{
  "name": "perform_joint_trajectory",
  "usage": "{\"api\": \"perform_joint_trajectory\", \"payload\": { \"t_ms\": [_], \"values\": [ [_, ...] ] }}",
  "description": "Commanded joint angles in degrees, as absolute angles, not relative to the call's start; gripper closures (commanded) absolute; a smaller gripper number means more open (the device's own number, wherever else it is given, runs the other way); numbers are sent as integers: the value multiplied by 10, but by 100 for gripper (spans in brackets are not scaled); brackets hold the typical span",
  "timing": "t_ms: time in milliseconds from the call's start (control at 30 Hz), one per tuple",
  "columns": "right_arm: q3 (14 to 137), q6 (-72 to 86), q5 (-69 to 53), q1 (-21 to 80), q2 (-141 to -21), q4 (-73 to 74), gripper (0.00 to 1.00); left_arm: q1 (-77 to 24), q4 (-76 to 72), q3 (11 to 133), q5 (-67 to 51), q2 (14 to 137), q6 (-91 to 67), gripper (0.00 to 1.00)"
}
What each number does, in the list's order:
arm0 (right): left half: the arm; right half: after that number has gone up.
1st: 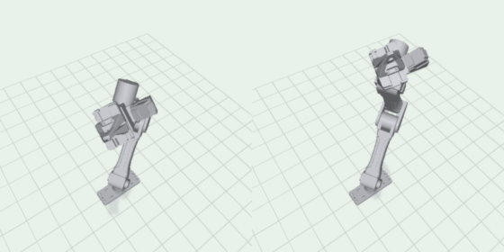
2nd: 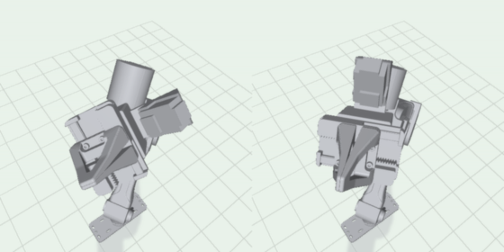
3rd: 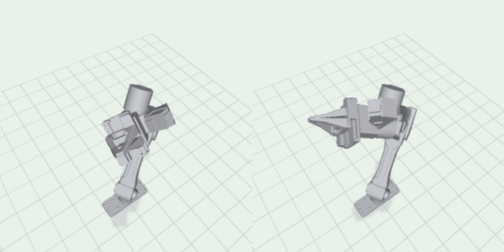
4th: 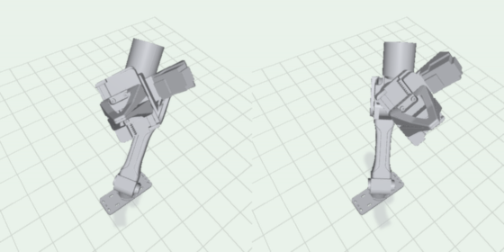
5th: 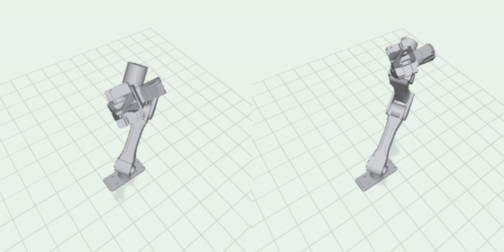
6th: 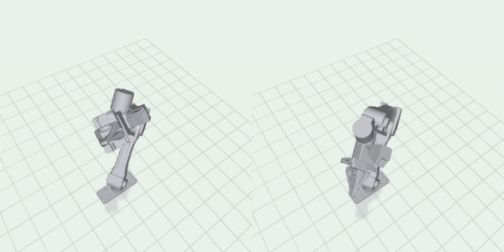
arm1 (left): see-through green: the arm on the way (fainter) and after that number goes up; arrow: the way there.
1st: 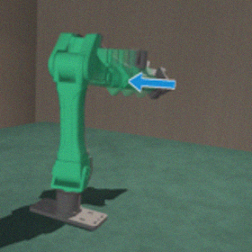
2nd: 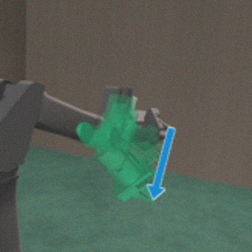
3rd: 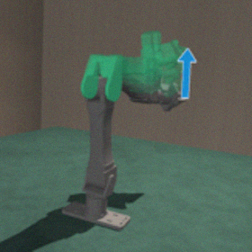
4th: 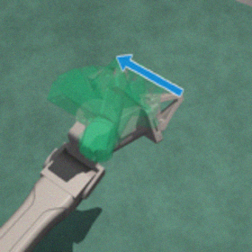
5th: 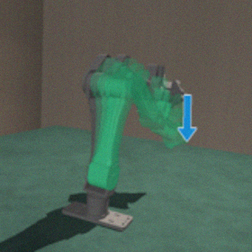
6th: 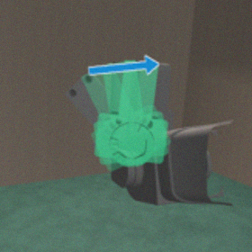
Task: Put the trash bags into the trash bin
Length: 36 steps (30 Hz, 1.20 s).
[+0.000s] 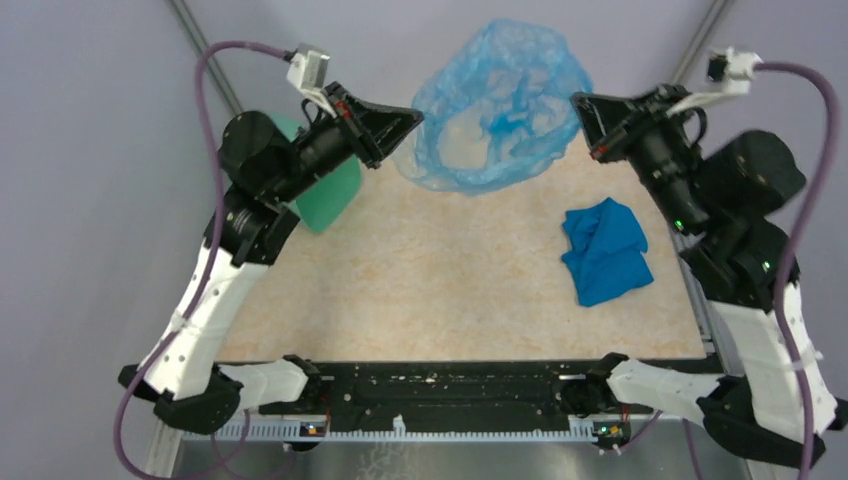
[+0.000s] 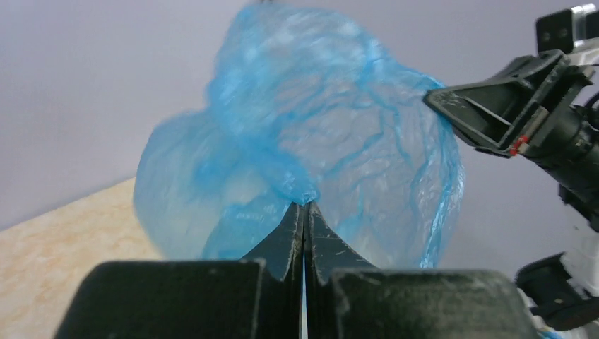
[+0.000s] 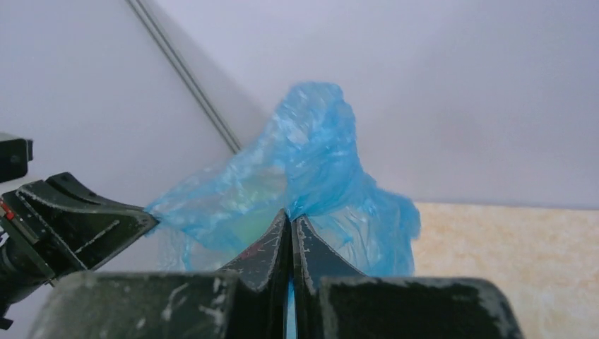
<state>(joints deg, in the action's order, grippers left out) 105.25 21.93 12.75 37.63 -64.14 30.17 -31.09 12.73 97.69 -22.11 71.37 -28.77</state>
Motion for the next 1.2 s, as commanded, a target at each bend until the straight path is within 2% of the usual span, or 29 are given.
{"api": "perform_joint_trajectory", "payload": {
  "t_ms": [0,133,267,367,633,767,933,1067,1167],
  "values": [
    [864,194,140,377,-582,271,100,-320,132,819,-105,686,-231,100],
    [541,269,137,377,-601,202,100,-317,93,590,-103,700,-274,100],
    [389,338,125,377,-594,149,100,-320,73,472,-133,697,-306,100],
    [372,342,131,377,-562,156,100,-320,77,450,-116,657,-297,100],
    [414,320,166,376,-540,223,100,-319,136,506,-86,615,-276,100],
    [462,304,174,377,-506,274,100,-319,153,543,-73,596,-265,100],
    [617,251,142,377,-504,317,100,-312,186,628,-82,621,-252,100],
    [871,189,227,376,-613,394,100,-280,217,763,-116,698,-244,100],
    [1089,157,221,377,-676,421,100,-266,229,901,-142,737,-237,100]
  ]
}}
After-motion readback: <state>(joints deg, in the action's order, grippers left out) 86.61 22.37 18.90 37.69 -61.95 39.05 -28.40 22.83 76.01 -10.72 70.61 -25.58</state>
